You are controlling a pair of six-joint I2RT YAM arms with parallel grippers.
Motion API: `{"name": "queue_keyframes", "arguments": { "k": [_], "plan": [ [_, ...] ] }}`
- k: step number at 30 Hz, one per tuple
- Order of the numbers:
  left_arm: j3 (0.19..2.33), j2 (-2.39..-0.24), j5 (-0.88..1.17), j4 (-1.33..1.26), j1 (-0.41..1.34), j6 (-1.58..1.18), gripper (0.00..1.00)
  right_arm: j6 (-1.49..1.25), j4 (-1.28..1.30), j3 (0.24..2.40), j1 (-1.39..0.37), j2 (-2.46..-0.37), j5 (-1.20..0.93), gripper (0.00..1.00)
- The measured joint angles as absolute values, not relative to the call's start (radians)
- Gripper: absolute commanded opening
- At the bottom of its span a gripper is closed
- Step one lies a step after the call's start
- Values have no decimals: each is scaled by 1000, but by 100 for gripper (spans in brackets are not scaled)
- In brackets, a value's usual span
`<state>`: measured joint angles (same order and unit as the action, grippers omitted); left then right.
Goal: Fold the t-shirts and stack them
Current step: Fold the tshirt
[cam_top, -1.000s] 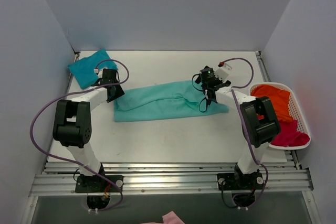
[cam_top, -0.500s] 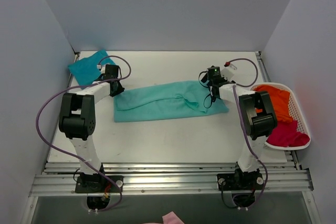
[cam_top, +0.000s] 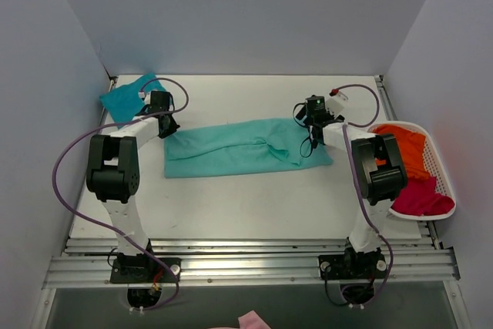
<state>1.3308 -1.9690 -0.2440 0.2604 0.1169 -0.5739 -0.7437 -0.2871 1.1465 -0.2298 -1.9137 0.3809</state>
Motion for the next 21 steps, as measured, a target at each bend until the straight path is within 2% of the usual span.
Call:
{"name": "queue_keyframes", "arguments": {
  "k": [5,12,21],
  "plan": [
    [1376,-1990,-218,269,94,-572,2,-735,-289,1147,-230,-1914,379,74],
    [1480,-2058,-161,282,63,-565,2,-732,-305,1159,-229,-1930,374,53],
    [1514,-2126,-126,297,58,-563,2,-733,-322,1180,-229,-1998,351,49]
  ]
}}
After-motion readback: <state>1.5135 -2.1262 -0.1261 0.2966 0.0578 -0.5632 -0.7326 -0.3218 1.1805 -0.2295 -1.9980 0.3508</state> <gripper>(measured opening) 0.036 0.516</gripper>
